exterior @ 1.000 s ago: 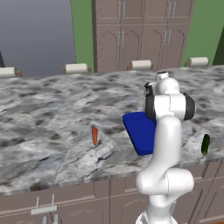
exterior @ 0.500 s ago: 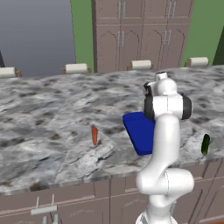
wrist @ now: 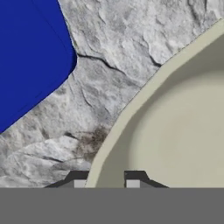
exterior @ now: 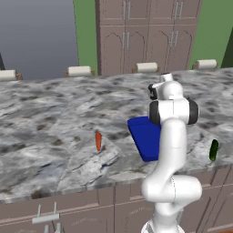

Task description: Place the two vegetables and bowl onto the tray for setting up a vegetable dip station.

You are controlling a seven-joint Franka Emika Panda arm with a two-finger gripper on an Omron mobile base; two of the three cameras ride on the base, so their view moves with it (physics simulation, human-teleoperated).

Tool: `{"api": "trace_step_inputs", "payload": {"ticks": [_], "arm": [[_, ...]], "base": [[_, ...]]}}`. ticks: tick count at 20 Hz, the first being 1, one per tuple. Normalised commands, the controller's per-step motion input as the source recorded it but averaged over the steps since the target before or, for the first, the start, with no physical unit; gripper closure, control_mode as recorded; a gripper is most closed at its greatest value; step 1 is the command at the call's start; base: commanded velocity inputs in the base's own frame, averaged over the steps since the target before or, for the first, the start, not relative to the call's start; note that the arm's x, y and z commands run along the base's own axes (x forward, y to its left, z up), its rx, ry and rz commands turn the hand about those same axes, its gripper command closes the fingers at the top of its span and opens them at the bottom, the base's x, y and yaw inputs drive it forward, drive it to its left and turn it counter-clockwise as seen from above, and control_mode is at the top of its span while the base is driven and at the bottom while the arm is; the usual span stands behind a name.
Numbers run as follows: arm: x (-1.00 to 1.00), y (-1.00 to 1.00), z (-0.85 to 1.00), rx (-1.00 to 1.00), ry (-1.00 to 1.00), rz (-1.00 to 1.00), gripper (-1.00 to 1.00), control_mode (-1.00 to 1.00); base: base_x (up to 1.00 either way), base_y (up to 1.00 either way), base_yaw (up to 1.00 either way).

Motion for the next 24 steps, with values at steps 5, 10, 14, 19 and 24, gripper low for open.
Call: {"api": "trace_step_inputs", "payload": {"ticks": [5,10,14,19,24], "arm": [[-0.13,0.05,0.26,0.0,0.01,0.09,1.0,-1.0],[-0.19,0.16,0.35,0.0,0.0,0.09,1.0,-1.0],[-0.21,0.22,0.37,0.0,-0.01,0.11,1.0,-1.0],[-0.21,0.21,0.37,0.0,-0.05,0.08,1.0,-1.0],[-0.21,0.19,0.31,0.01,0.0,0.01,1.0,-1.0]], "base": [[0.0,0.0,0.0],[0.0,0.0,0.0],[0.0,0.0,0.0],[0.0,0.0,0.0],[0.0,0.0,0.0]]}}
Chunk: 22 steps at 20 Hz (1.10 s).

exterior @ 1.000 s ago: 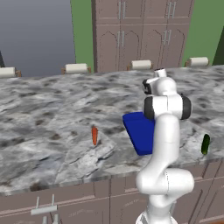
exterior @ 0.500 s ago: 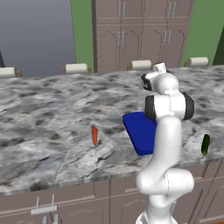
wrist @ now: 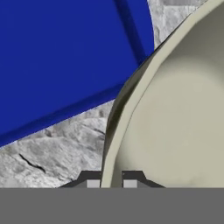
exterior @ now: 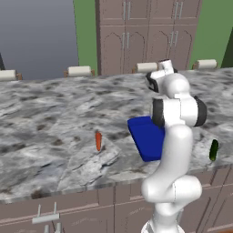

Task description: Place the two vegetables and bowl onto the tray for setting up a vegetable dip station.

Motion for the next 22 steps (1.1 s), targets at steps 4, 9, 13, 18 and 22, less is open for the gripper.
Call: {"api": "trace_step_inputs", "payload": {"ticks": [4,9,13,18,22], "arm": [[-0.23,0.27,0.2,0.03,0.0,0.0,1.0,-1.0],[-0.17,0.35,0.11,0.0,-0.08,0.0,1.0,-1.0],[-0.21,0.39,0.03,0.0,-0.16,0.0,1.0,-1.0],[-0.27,0.36,0.0,0.0,-0.16,0.0,1.0,-1.0],[-0.28,0.35,-0.01,0.0,-0.14,0.0,1.0,-1.0]], "base": [[0.0,0.0,0.0],[0.0,0.0,0.0],[0.0,0.0,0.0],[0.0,0.0,0.0],[0.0,0.0,0.0]]}}
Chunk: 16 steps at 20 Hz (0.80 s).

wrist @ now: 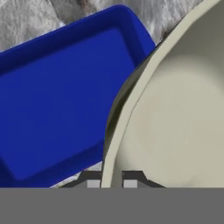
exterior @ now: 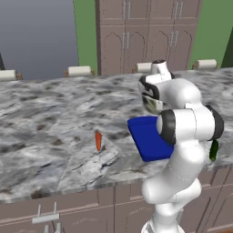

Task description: Place the two vegetables and bowl onto the tray for setting up a vegetable dip station.

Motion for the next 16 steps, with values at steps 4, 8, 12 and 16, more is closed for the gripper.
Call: {"api": "trace_step_inputs", "payload": {"ticks": [4,8,12,16], "arm": [[-0.06,0.32,-0.03,0.0,-0.01,0.0,1.0,-1.0],[-0.04,0.32,0.0,0.0,0.0,0.0,1.0,-1.0],[-0.03,0.27,-0.04,0.0,0.01,0.0,1.0,-1.0],[-0.05,0.26,-0.04,0.0,0.07,0.0,1.0,-1.0]], "base": [[0.0,0.0,0.0],[0.0,0.0,0.0],[0.0,0.0,0.0],[0.0,0.0,0.0]]}}
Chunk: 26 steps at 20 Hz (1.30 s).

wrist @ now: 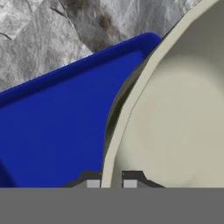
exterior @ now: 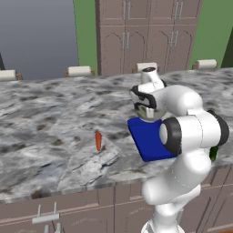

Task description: Place the two vegetables and bowl onto the tray for setting up a vegetable dip station.

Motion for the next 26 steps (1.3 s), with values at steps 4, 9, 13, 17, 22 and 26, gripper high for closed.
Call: {"api": "trace_step_inputs", "payload": {"ticks": [4,9,13,17,22,26], "arm": [[-0.13,0.19,-0.1,0.0,0.01,0.0,1.0,-1.0],[-0.08,0.11,-0.15,-0.01,0.0,0.0,1.0,-1.0],[-0.04,0.0,-0.21,-0.07,0.0,0.0,1.0,-1.0],[-0.01,0.0,-0.19,-0.04,0.0,0.0,1.0,-1.0],[0.0,0.03,-0.16,0.0,0.0,0.0,1.0,-1.0],[0.0,0.01,-0.12,-0.02,0.0,0.0,1.0,-1.0]], "base": [[0.0,0.0,0.0],[0.0,0.0,0.0],[0.0,0.0,0.0],[0.0,0.0,0.0],[0.0,0.0,0.0],[0.0,0.0,0.0]]}}
